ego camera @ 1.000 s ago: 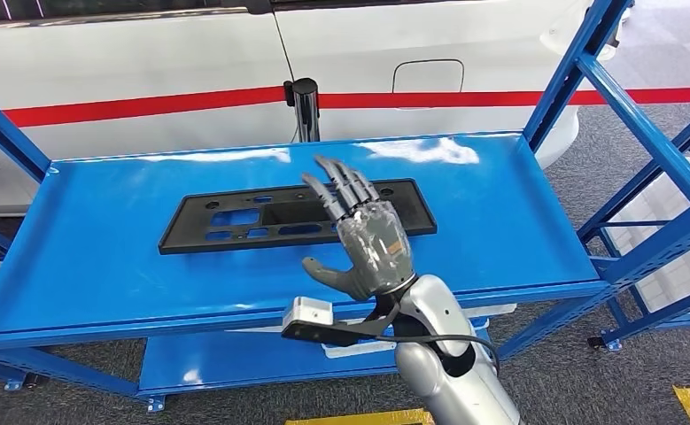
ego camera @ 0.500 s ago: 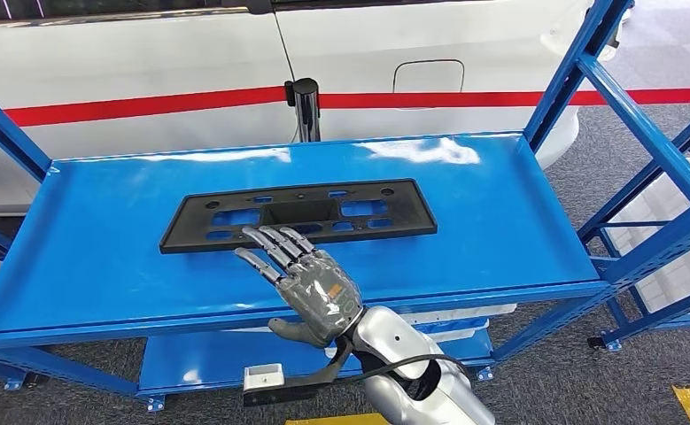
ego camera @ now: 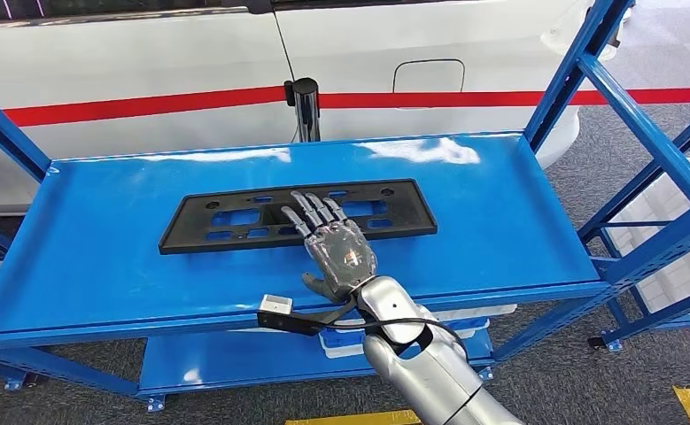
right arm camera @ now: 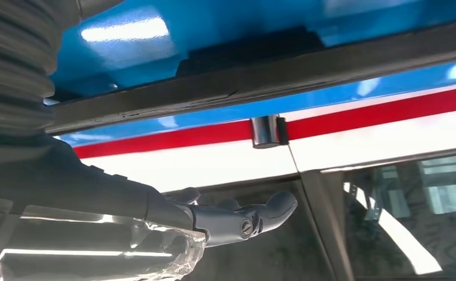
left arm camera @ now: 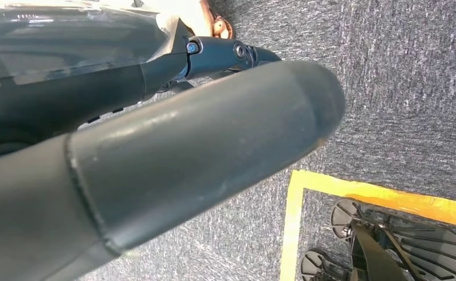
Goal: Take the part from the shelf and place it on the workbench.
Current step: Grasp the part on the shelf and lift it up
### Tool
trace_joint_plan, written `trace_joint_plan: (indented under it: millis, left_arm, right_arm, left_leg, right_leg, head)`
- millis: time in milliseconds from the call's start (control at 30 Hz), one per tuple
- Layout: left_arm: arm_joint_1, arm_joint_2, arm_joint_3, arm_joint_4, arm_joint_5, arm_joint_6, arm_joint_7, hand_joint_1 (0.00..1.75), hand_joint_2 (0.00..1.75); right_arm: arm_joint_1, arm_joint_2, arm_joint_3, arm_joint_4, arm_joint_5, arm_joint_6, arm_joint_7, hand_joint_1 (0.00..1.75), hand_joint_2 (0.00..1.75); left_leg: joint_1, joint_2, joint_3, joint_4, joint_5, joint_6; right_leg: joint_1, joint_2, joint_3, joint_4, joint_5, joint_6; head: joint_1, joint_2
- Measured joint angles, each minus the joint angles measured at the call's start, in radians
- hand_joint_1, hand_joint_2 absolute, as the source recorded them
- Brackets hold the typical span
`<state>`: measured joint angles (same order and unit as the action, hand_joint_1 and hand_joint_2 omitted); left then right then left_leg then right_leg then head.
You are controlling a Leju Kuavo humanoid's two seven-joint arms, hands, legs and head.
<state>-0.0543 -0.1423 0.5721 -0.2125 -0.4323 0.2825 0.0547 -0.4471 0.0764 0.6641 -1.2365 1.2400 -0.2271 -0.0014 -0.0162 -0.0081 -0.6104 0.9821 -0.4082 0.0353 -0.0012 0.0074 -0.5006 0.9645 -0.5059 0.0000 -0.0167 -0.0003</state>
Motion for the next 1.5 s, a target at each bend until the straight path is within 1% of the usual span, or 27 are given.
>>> trace_joint_plan:
  millis: [233, 700, 833, 867, 900, 967, 1000, 1033, 1067, 1267, 1500]
  left_arm:
    - [0.000, 0.000, 0.012, 0.000, -0.003, -0.001, -0.006, 0.00, 0.00]
    - [0.000, 0.000, 0.031, 0.000, -0.020, -0.010, -0.031, 0.00, 0.00]
    - [0.000, 0.000, 0.040, 0.000, -0.019, -0.009, -0.035, 0.00, 0.00]
    - [0.000, 0.000, 0.043, 0.000, -0.019, -0.009, -0.036, 0.00, 0.00]
    - [0.000, 0.000, 0.046, 0.000, -0.018, -0.009, -0.036, 0.00, 0.00]
    - [0.000, 0.000, 0.053, 0.000, -0.018, -0.009, -0.038, 0.00, 0.00]
    - [0.000, 0.000, 0.056, 0.000, -0.018, -0.008, -0.039, 0.00, 0.00]
    - [0.000, 0.000, 0.058, 0.000, -0.018, -0.008, -0.041, 0.00, 0.00]
    - [0.000, 0.000, 0.059, 0.000, -0.019, -0.008, -0.043, 0.00, 0.00]
    - [0.000, 0.000, 0.066, 0.000, -0.018, -0.009, -0.070, 0.00, 0.00]
    - [0.000, 0.000, 0.085, 0.000, -0.009, -0.010, -0.099, 0.00, 0.00]
  right_arm:
    - [-0.009, 0.014, -0.060, 0.054, 0.033, -0.004, 0.009, 0.00, 1.75]
    - [-0.039, 0.015, -0.170, 0.163, 0.101, -0.044, 0.070, 0.00, 1.75]
    - [-0.047, 0.015, -0.200, 0.182, 0.113, -0.053, 0.074, 0.00, 1.75]
    - [-0.049, 0.015, -0.207, 0.186, 0.117, -0.055, 0.074, 0.04, 1.75]
    - [-0.050, 0.015, -0.212, 0.189, 0.121, -0.056, 0.074, 0.41, 1.75]
    - [-0.053, 0.016, -0.221, 0.194, 0.128, -0.058, 0.074, 1.25, 1.75]
    - [-0.054, 0.016, -0.225, 0.197, 0.132, -0.058, 0.074, 1.63, 1.75]
    - [-0.054, 0.016, -0.229, 0.199, 0.137, -0.059, 0.073, 1.69, 1.75]
    - [-0.053, 0.015, -0.233, 0.201, 0.140, -0.060, 0.073, 1.70, 1.75]
    - [-0.048, 0.016, -0.243, 0.205, 0.144, -0.067, 0.058, 1.75, 1.75]
    - [-0.044, 0.027, -0.245, 0.205, 0.144, -0.075, 0.028, 1.75, 1.75]
  left_leg:
    - [0.000, 0.000, 0.000, 0.000, 0.000, 0.000]
    - [0.000, 0.000, 0.000, 0.000, 0.000, 0.000]
    - [0.000, 0.000, 0.001, 0.000, 0.000, 0.000]
    - [0.000, 0.000, 0.001, 0.000, 0.000, 0.000]
    - [0.000, 0.000, 0.001, 0.000, 0.000, 0.000]
    - [0.000, 0.000, 0.001, 0.000, 0.000, 0.000]
    - [0.000, 0.000, 0.001, 0.000, 0.000, 0.000]
    - [0.000, 0.000, 0.001, 0.000, 0.000, 0.000]
    - [0.000, 0.000, 0.001, 0.000, 0.000, 0.000]
    - [0.000, 0.000, 0.001, 0.000, 0.000, 0.000]
    - [0.000, 0.000, 0.001, 0.000, 0.000, 0.000]
  right_leg:
    - [0.000, 0.000, 0.000, 0.000, 0.000, 0.000]
    - [0.000, 0.000, 0.000, 0.000, 0.000, 0.000]
    - [0.000, 0.000, 0.000, 0.000, 0.000, 0.000]
    - [0.000, 0.000, 0.000, 0.000, 0.000, 0.000]
    - [0.000, 0.000, 0.000, 0.000, 0.000, 0.000]
    - [0.000, 0.000, 0.000, 0.000, 0.000, 0.000]
    - [0.000, 0.000, 0.001, 0.000, 0.000, 0.000]
    - [0.000, 0.000, 0.001, 0.000, 0.000, 0.000]
    - [0.000, 0.000, 0.001, 0.000, 0.000, 0.000]
    - [0.000, 0.000, 0.001, 0.000, 0.000, 0.000]
    - [0.000, 0.000, 0.001, 0.000, 0.000, 0.000]
  head:
    - [0.000, 0.000]
    - [0.000, 0.000]
    - [0.000, 0.000]
    - [0.000, 0.000]
    - [0.000, 0.000]
    - [0.000, 0.000]
    - [0.000, 0.000]
    - [0.000, 0.000]
    - [0.000, 0.000]
    - [0.000, 0.000]
    - [0.000, 0.000]
